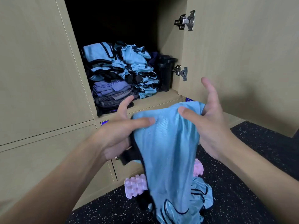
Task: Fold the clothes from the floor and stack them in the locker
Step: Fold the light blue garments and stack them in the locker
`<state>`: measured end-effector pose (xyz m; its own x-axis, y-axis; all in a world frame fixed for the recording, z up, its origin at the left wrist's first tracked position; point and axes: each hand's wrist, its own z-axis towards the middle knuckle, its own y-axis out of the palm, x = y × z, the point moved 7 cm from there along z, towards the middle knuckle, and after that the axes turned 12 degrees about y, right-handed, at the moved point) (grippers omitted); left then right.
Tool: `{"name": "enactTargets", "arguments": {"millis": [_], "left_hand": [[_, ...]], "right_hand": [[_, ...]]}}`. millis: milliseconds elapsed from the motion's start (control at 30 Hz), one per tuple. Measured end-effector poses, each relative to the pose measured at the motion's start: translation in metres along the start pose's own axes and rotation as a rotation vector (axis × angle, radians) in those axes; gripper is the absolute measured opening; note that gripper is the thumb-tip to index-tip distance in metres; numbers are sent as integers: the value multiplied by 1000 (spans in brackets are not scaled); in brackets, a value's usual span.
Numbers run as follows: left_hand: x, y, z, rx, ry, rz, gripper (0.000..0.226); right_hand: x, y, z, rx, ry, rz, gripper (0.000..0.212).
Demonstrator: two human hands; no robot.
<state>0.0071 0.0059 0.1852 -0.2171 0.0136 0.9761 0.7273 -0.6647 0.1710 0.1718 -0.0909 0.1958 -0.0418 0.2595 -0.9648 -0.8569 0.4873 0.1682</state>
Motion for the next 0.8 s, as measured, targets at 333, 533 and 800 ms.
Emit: {"name": "enactTargets", "arguments": {"millis": [333,533,800], "left_hand": [[-1,-3,5,136,78,-11,96],[-4,-4,8,124,96,7,103],[-17,4,-1,-55,71,193,117]], "right_hand": [[18,5,1,-96,84,-187,99],[6,-15,4,36,88,-17,85],[4,-17,3,66,169,-39,83]]}}
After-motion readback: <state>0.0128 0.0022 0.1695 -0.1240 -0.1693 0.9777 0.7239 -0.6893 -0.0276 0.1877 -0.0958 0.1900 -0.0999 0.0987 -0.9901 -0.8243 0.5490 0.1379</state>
